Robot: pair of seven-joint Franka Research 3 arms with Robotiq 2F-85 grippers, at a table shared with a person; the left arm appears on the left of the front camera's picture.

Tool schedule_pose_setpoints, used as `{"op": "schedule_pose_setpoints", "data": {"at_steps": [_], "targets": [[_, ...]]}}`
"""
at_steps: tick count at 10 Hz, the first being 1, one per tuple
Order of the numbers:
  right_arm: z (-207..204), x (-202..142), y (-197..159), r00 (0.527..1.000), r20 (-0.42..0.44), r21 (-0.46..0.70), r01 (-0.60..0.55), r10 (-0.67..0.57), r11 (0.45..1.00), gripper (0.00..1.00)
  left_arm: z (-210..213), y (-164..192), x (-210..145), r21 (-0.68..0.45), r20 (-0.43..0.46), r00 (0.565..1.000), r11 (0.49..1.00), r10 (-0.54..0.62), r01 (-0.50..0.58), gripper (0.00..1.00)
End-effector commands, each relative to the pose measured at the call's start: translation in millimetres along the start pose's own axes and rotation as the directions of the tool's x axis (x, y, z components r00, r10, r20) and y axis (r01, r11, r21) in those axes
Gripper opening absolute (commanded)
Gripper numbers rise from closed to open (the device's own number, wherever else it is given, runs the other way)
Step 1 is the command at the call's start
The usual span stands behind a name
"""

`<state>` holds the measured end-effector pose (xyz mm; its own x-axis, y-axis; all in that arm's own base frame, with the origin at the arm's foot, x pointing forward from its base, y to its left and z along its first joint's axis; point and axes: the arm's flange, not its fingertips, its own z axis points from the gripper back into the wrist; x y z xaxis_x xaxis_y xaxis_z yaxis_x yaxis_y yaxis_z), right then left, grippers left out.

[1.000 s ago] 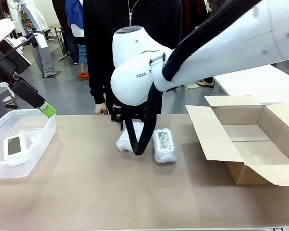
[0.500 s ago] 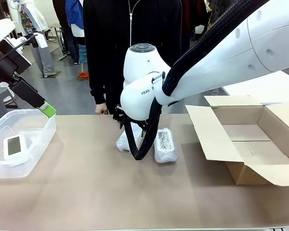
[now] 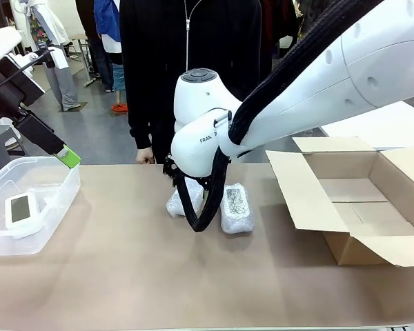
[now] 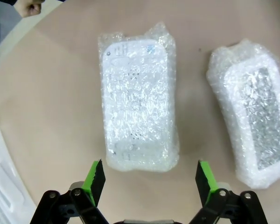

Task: Separate and place wrapped and unwrapped clocks.
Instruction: Pick up the Digital clock indicated by the person.

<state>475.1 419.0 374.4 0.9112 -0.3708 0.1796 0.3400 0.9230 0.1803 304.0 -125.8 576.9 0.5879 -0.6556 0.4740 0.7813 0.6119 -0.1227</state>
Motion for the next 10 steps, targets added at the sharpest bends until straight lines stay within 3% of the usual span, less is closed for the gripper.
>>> {"op": "schedule_pose_setpoints", "data": {"at_steps": [1,10], "targets": [[-8.5,10.7,18.2,1.0,-0.001,-0.043,-0.019,0.019,0.999,1.0,0.0,0.5,-0.1,-0.003,0.002,1.0,1.0,0.004,-0.004,1.0],[-32.2,28.4,31.7,0.997,-0.001,-0.151,-0.08,0.08,0.985,1.0,0.0,0.5,-0.1,-0.003,0.002,1.0,1.0,0.004,-0.004,1.0]]}}
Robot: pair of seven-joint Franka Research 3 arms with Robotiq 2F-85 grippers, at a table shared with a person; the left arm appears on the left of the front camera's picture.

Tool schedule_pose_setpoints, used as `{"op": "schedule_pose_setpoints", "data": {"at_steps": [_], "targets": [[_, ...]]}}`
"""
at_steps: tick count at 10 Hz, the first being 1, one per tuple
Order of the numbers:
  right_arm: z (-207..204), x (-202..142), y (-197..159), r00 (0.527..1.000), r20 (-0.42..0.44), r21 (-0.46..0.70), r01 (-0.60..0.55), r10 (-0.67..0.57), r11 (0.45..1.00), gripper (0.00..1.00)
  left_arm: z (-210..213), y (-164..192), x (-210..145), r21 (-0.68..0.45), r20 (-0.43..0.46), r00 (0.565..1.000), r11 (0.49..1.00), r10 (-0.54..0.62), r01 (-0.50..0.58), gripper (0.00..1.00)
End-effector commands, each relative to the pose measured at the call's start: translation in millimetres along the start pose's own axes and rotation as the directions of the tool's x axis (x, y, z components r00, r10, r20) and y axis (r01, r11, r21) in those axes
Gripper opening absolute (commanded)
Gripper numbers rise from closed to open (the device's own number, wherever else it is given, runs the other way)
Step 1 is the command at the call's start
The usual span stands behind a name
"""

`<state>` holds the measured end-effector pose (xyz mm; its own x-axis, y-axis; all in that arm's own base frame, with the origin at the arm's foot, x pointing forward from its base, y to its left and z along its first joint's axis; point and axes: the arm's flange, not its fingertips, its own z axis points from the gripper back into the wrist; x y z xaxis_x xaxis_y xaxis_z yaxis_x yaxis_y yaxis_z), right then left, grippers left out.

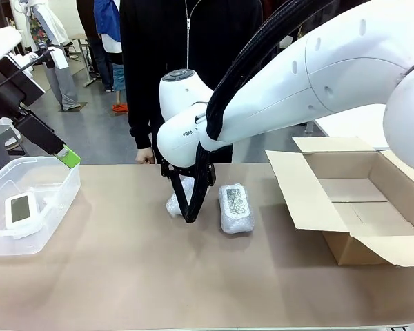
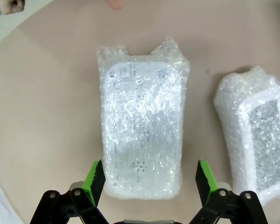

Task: Separate and place wrapped and unwrapped clocks.
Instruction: Pick up the Digital clock indicated by the person.

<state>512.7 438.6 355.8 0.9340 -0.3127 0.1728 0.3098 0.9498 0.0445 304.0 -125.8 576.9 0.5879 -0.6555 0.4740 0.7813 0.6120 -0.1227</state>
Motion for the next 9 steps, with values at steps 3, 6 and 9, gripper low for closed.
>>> {"op": "schedule_pose_setpoints", "data": {"at_steps": [3,6,9], "targets": [[-10.6,9.4,0.1,1.0,0.025,-0.013,0.0,0.0,1.0,1.0,0.0,0.4,-0.1,-0.003,0.002,1.0,1.0,0.004,-0.004,1.0],[-21.7,12.2,6.9,1.0,0.011,0.008,0.001,-0.002,1.0,1.0,0.0,0.4,-0.1,-0.003,0.002,1.0,1.0,0.004,-0.004,1.0],[-30.9,12.8,9.6,1.0,0.021,0.01,0.009,-0.009,1.0,1.0,0.0,0.4,-0.1,-0.003,0.002,1.0,1.0,0.004,-0.004,1.0]]}}
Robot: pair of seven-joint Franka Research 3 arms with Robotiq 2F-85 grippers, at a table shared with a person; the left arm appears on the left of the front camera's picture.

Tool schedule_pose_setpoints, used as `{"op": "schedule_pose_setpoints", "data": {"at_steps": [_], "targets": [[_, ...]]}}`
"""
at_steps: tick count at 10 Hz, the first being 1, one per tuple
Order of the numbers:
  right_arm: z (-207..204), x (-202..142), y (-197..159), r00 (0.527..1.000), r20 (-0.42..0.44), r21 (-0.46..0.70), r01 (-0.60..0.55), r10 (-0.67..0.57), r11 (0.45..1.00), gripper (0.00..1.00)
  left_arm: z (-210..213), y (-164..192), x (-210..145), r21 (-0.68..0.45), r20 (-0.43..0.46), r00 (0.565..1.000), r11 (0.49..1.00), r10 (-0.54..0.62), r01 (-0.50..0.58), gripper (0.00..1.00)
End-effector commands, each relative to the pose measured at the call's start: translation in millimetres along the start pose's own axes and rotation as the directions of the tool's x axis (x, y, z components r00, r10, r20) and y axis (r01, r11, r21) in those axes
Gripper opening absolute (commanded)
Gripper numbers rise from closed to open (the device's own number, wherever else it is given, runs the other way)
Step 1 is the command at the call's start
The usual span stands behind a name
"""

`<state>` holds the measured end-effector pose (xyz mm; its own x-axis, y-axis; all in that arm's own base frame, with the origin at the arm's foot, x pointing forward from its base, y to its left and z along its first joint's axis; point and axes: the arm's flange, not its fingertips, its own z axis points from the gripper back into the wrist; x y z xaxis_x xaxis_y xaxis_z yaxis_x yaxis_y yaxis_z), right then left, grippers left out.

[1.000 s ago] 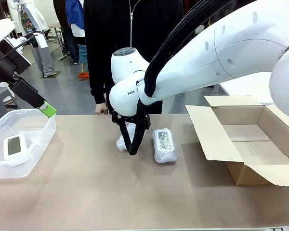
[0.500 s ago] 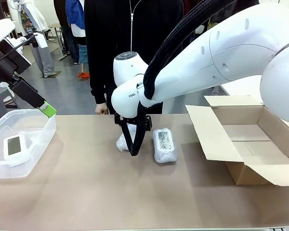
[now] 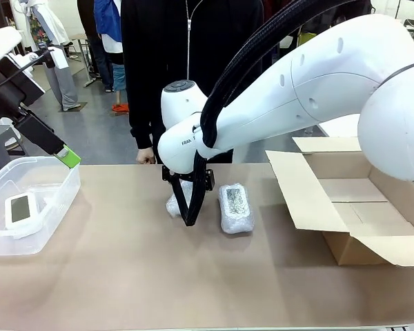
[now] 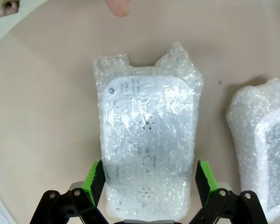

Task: Separate and place wrapped and unwrapped clocks.
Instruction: Pick up the Digital clock indicated by the person.

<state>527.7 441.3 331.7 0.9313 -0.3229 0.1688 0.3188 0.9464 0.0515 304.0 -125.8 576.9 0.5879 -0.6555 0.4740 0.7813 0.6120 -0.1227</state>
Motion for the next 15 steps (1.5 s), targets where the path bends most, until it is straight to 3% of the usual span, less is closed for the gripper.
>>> {"op": "schedule_pose_setpoints", "data": {"at_steps": [1,7,8,9,10,11,12,13,14,15], "targets": [[-5.1,4.4,3.4,1.0,0.026,0.0,0.003,-0.003,1.0,1.0,0.0,0.4,-0.1,-0.003,0.002,1.0,1.0,0.004,-0.004,1.0],[-10.8,5.0,1.1,0.999,0.045,0.007,0.025,-0.026,1.0,1.0,0.0,0.4,-0.1,-0.003,0.002,1.0,1.0,0.004,-0.004,1.0],[-9.4,4.2,1.7,0.999,0.044,0.0,0.014,-0.014,1.0,0.82,0.0,0.4,-0.1,-0.003,0.002,1.0,1.0,0.004,-0.004,1.0],[-9.2,3.4,1.7,0.999,0.051,0.001,0.01,-0.01,1.0,0.82,0.0,0.4,-0.1,-0.003,0.002,1.0,1.0,0.004,-0.004,1.0],[-9.8,3.3,2.2,0.999,0.053,-0.004,0.007,-0.006,1.0,0.64,0.0,0.4,-0.1,-0.003,0.002,1.0,1.0,0.004,-0.004,1.0],[-9.5,3.5,1.7,0.999,0.049,-0.005,0.004,-0.003,1.0,0.76,0.0,0.4,-0.1,-0.003,0.002,1.0,1.0,0.004,-0.004,1.0],[-9.4,3.4,2.0,0.999,0.048,-0.005,-0.001,0.002,1.0,0.45,0.0,0.4,-0.1,-0.003,0.002,1.0,1.0,0.004,-0.004,1.0],[-8.6,3.1,2.1,0.999,0.05,-0.006,-0.002,0.002,1.0,0.58,0.0,0.4,-0.1,-0.003,0.002,1.0,1.0,0.004,-0.004,1.0],[-4.0,2.4,0.2,0.999,0.051,0.019,-0.006,0.005,1.0,0.27,0.0,0.4,-0.1,-0.003,0.002,1.0,1.0,0.004,-0.004,1.0],[18.3,-2.1,-5.3,0.997,0.072,0.022,-0.043,0.042,0.999,0.27,0.0,0.4,-0.1,-0.003,0.002,1.0,1.0,0.004,-0.004,1.0]]}}
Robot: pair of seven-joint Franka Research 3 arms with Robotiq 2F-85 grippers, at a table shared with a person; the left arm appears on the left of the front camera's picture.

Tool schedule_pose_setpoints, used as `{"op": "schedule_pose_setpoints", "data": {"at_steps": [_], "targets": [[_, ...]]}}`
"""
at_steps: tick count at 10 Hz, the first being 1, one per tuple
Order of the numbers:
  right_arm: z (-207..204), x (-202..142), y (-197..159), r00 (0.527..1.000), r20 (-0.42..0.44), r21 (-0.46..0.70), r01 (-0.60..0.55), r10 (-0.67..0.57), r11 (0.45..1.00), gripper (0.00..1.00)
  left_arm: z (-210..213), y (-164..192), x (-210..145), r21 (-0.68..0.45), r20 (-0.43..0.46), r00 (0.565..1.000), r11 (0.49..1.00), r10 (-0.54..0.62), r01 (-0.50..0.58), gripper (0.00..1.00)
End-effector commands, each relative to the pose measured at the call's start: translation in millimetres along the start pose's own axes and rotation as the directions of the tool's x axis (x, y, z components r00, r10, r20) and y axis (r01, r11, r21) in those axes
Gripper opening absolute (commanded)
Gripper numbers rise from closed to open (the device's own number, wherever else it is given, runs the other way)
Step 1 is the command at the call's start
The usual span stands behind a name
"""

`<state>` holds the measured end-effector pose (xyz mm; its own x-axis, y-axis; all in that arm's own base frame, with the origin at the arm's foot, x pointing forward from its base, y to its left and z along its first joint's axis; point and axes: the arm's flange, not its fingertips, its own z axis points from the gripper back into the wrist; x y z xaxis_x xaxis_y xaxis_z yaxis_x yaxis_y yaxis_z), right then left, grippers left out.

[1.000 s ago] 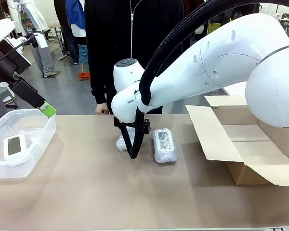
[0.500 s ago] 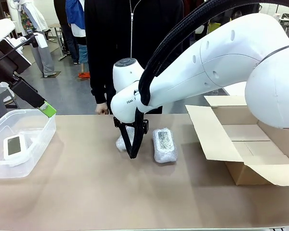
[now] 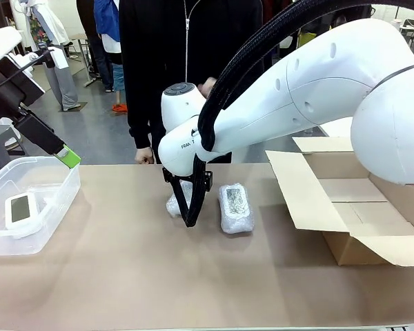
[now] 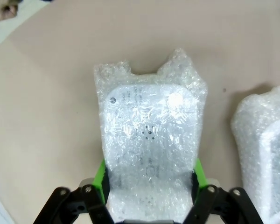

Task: Separate and place wrapped and unwrapped clocks.
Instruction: Pick up the Digital clock indicated by the person.

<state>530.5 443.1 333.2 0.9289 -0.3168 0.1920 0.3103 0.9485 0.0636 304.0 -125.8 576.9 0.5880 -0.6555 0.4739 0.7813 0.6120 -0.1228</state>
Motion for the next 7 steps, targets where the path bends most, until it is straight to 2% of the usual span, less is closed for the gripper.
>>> {"op": "schedule_pose_setpoints", "data": {"at_steps": [1,4,7], "targets": [[48.3,-6.8,-14.0,0.997,0.05,0.014,-0.051,0.05,0.999,0.27,0.0,0.4,-0.1,-0.003,0.002,1.0,1.0,0.004,-0.004,1.0],[130.5,-9.6,-38.8,0.988,0.077,0.069,-0.141,0.135,0.988,0.27,0.0,0.4,-0.1,-0.003,0.002,1.0,1.0,0.004,-0.004,1.0],[191.1,-28.4,-58.0,0.973,0.1,0.124,-0.218,0.207,0.968,0.27,0.0,0.4,-0.1,-0.003,0.002,1.0,1.0,0.004,-0.004,1.0]]}}
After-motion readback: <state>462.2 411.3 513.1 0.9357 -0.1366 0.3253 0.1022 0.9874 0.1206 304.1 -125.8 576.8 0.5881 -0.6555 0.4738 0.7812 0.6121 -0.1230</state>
